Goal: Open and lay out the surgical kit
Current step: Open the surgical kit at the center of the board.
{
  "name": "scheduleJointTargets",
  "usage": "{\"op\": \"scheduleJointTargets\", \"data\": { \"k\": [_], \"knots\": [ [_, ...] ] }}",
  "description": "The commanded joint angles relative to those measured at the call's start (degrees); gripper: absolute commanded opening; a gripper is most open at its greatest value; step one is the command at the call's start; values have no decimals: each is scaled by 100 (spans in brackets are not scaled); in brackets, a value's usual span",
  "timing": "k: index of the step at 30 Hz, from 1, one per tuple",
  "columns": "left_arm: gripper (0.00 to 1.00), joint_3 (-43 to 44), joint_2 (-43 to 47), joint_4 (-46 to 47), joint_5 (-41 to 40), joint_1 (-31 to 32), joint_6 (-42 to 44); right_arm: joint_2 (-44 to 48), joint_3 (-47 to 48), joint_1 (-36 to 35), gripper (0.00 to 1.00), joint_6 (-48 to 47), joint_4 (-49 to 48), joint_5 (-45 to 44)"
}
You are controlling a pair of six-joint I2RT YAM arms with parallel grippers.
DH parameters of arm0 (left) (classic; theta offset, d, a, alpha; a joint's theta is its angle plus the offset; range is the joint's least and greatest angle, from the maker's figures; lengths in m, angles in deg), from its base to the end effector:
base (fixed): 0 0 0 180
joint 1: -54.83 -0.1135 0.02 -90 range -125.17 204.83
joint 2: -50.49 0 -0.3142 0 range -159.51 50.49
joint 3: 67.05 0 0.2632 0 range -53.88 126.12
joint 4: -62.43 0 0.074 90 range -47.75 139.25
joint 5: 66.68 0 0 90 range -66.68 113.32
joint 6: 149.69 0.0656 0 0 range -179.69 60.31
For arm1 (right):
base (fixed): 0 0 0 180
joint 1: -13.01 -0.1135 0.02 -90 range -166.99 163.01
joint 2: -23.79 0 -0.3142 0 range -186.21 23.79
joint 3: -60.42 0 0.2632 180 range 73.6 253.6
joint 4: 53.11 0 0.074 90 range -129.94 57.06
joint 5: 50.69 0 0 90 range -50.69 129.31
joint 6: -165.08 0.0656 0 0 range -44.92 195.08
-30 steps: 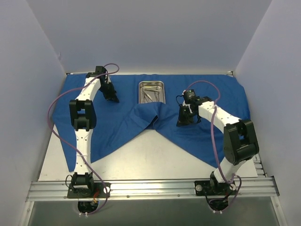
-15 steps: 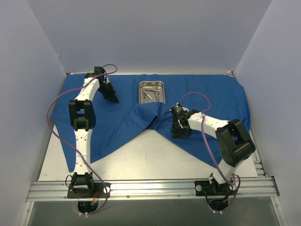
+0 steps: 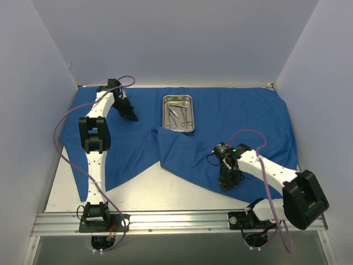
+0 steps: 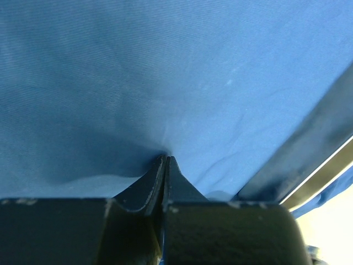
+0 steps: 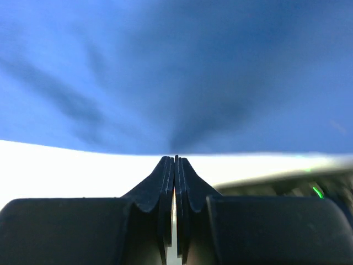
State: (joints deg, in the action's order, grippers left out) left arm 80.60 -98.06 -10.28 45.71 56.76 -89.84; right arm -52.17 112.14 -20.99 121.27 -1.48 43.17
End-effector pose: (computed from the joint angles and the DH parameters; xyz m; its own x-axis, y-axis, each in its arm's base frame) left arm 0.5880 -0.0448 0.1441 -0.8987 -0.4344 -0.0605 -0.3618 0.8122 -0.4577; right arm 0.1781 0.1255 0.1750 -0.9690 0.2149 -0.1219 0.1845 0.9576 0.2214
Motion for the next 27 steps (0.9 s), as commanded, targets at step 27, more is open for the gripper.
{"op": "scheduleJointTargets", "data": {
  "k": [27],
  "knots": [
    [9,-2907,3277,293,-1773,97,-131,-1281,2175,3996,0,-1569,126,213]
  ]
}}
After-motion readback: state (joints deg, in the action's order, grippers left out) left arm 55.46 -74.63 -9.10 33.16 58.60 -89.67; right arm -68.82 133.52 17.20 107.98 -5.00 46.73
